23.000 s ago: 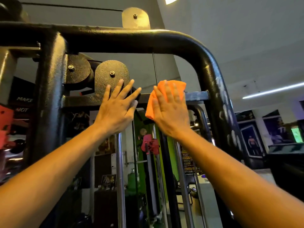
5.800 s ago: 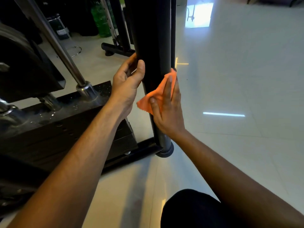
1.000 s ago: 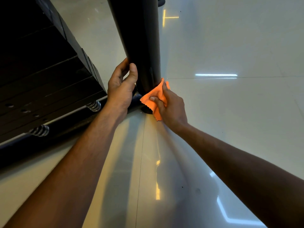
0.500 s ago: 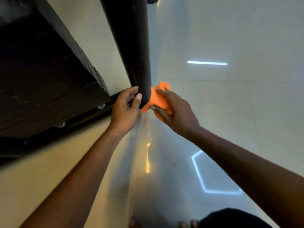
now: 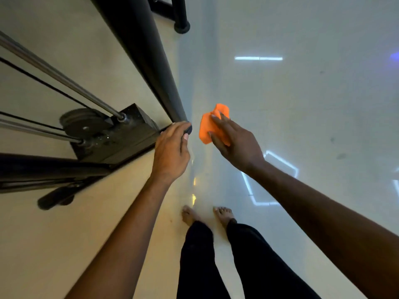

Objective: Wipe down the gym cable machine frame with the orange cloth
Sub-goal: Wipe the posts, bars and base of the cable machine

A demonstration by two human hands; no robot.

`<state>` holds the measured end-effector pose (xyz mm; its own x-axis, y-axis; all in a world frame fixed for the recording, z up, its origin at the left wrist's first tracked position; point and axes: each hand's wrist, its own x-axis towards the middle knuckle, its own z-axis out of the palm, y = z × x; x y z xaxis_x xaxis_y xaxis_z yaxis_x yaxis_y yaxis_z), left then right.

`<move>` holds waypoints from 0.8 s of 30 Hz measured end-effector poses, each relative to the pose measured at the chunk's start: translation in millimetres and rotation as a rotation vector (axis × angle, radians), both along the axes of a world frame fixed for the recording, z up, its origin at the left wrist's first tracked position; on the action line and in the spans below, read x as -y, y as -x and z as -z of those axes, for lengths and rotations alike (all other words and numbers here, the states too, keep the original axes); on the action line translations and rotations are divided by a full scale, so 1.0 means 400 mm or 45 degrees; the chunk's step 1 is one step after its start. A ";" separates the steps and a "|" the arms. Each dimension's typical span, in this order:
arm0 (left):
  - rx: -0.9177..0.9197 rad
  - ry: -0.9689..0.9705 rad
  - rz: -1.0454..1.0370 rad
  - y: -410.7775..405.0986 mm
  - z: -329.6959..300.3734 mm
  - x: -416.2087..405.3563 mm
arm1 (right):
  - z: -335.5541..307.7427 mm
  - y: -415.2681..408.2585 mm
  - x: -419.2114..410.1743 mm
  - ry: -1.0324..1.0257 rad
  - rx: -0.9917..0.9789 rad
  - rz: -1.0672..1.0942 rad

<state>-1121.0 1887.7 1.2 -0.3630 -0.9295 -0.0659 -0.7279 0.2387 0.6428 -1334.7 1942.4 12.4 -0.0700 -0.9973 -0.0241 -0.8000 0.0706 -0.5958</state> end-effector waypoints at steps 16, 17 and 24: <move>0.244 0.381 0.204 0.077 -0.850 -0.008 | -0.865 0.108 -0.055 0.248 -0.193 0.023; 0.247 0.414 0.200 0.082 -0.864 0.004 | -0.882 0.113 -0.040 0.262 -0.186 0.022; 0.296 0.682 0.059 0.151 -0.947 0.101 | -0.977 0.219 0.151 0.395 -0.096 -0.098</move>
